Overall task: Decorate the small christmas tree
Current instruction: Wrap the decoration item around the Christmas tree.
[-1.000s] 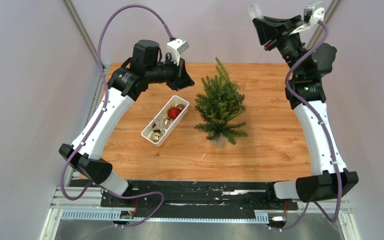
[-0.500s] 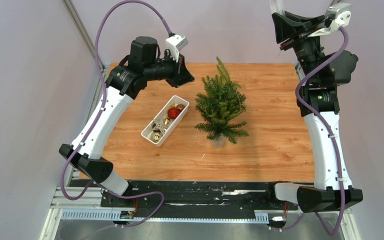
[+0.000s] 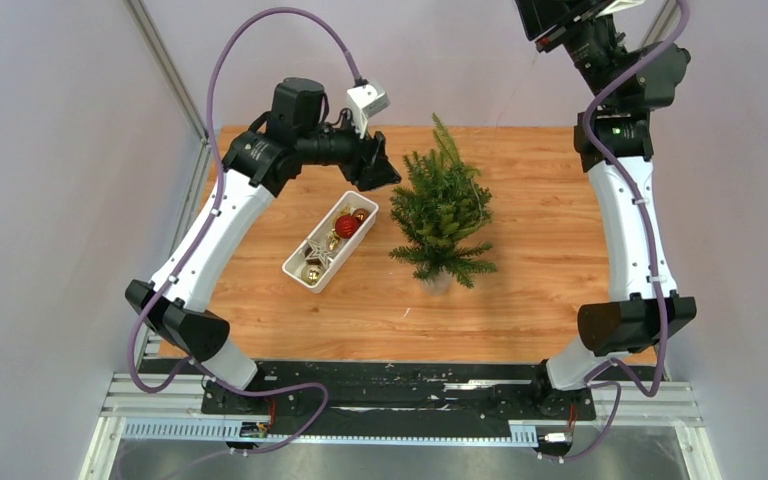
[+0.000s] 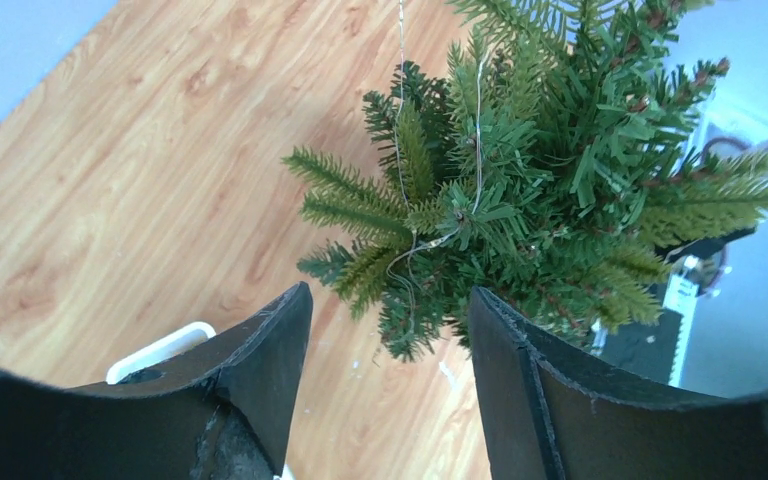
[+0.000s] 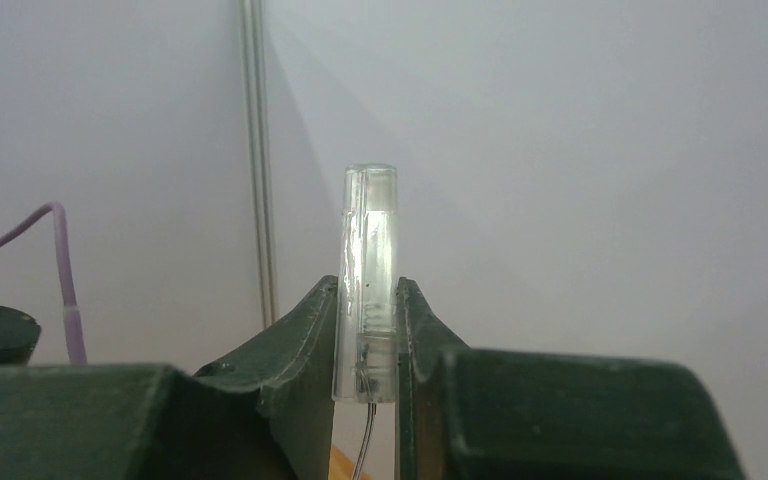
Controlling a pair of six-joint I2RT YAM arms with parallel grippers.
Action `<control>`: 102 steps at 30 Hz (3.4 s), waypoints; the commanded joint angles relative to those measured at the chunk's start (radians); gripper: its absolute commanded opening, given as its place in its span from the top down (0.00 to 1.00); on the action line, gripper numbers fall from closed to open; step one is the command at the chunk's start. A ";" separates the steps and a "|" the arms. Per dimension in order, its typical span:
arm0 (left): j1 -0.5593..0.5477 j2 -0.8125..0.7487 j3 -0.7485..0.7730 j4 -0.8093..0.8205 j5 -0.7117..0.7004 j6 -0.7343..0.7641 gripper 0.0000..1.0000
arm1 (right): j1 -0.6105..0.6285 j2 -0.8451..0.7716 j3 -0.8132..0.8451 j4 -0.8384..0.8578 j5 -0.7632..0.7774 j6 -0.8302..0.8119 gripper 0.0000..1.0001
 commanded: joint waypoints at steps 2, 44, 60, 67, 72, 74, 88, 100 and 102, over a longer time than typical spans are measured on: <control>0.002 0.033 0.050 -0.002 0.076 0.295 0.35 | 0.009 -0.041 0.043 0.106 -0.065 0.043 1.00; -0.037 0.076 0.114 0.016 0.060 0.340 1.00 | 0.009 -0.075 0.026 0.095 -0.050 -0.019 1.00; -0.037 0.057 0.135 0.085 -0.121 0.114 1.00 | 0.009 -0.108 0.029 0.239 0.065 -0.040 1.00; -0.037 0.042 0.114 0.081 -0.130 0.139 1.00 | 0.008 -0.089 0.074 0.232 0.073 -0.061 1.00; -0.037 0.047 0.066 0.091 -0.098 0.108 1.00 | 0.009 -0.086 0.034 0.171 0.088 -0.145 1.00; -0.037 0.055 0.065 0.100 -0.093 0.097 1.00 | 0.009 -0.095 -0.031 0.171 0.105 -0.170 1.00; -0.036 0.052 0.046 0.111 -0.128 0.102 1.00 | 0.004 0.064 -0.055 0.076 0.113 -0.219 1.00; -0.037 0.016 0.009 0.096 -0.072 0.092 0.60 | -0.029 -0.321 -0.676 0.084 0.153 -0.222 1.00; -0.037 0.011 0.006 0.090 -0.071 0.088 0.49 | -0.027 -0.413 -0.766 0.080 0.137 -0.209 1.00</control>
